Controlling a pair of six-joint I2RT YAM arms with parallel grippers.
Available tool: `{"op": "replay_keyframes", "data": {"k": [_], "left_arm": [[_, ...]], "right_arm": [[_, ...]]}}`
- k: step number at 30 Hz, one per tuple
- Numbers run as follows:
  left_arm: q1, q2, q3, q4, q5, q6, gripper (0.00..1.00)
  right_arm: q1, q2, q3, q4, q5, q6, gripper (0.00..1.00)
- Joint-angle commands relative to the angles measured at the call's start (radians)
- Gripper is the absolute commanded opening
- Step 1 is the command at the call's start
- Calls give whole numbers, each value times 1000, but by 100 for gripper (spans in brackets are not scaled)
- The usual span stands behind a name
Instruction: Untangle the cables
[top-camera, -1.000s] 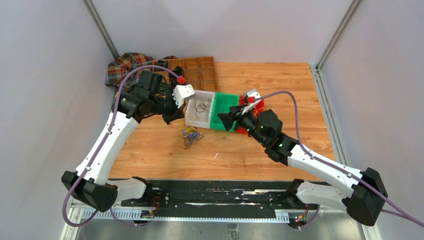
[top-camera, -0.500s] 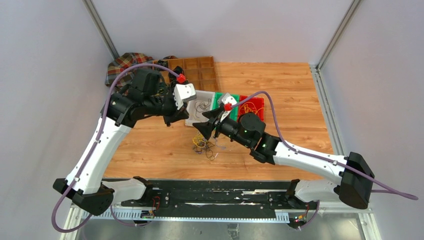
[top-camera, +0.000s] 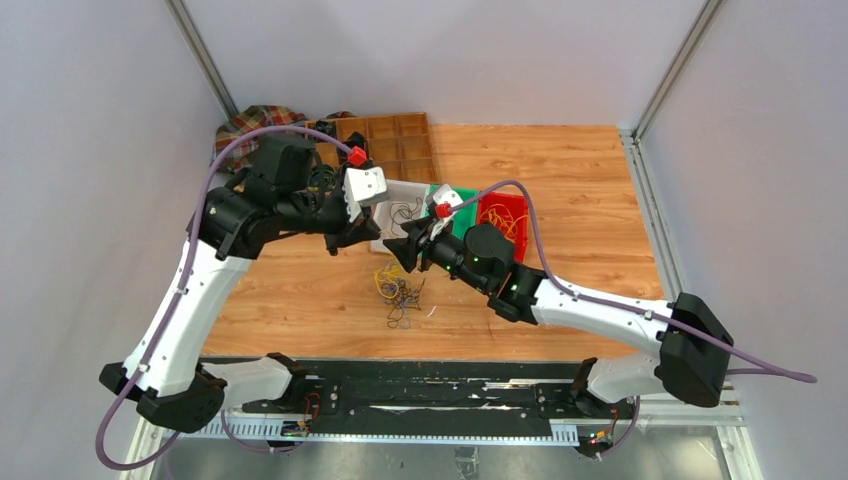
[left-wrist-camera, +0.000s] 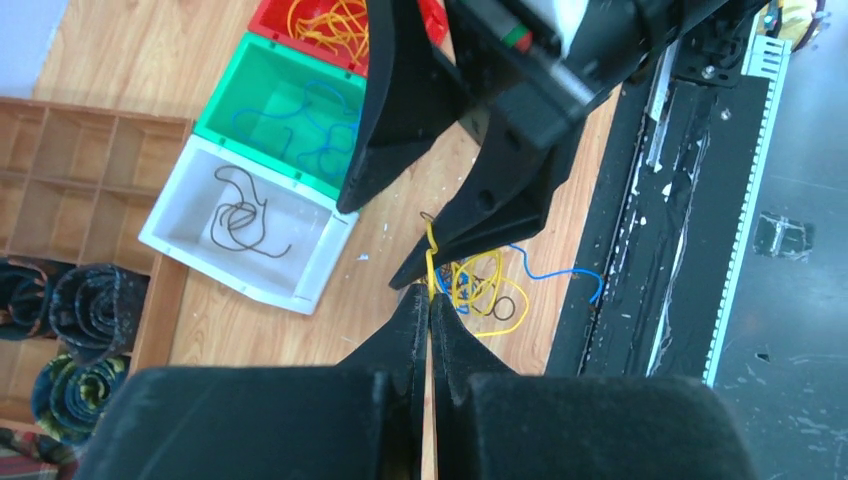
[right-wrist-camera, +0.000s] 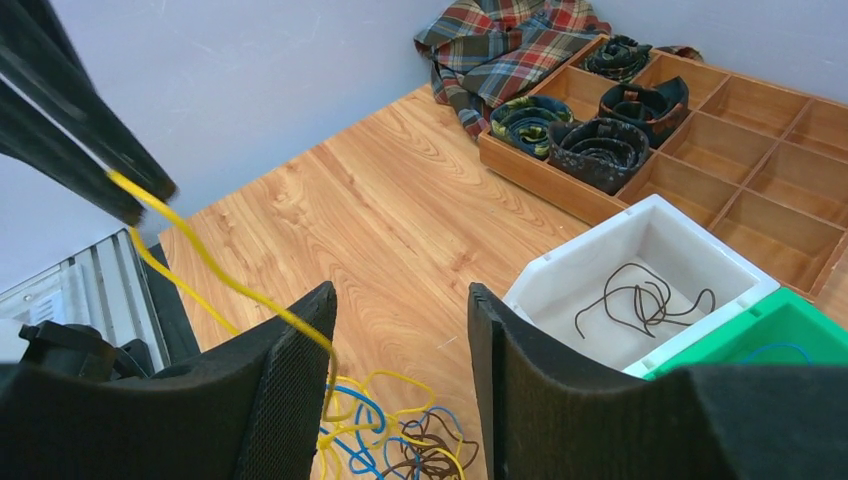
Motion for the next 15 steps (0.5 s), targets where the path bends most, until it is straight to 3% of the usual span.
{"op": "replay_keyframes", "data": {"k": [1,15], "left_arm": [[-14,11,89,-4,49,-27,0],[-17,89,437,-8,-21,-10,0]], "right_arm": [[13,35,27,60,21,23,51],[13,164,-189,266,83,151,46]]}}
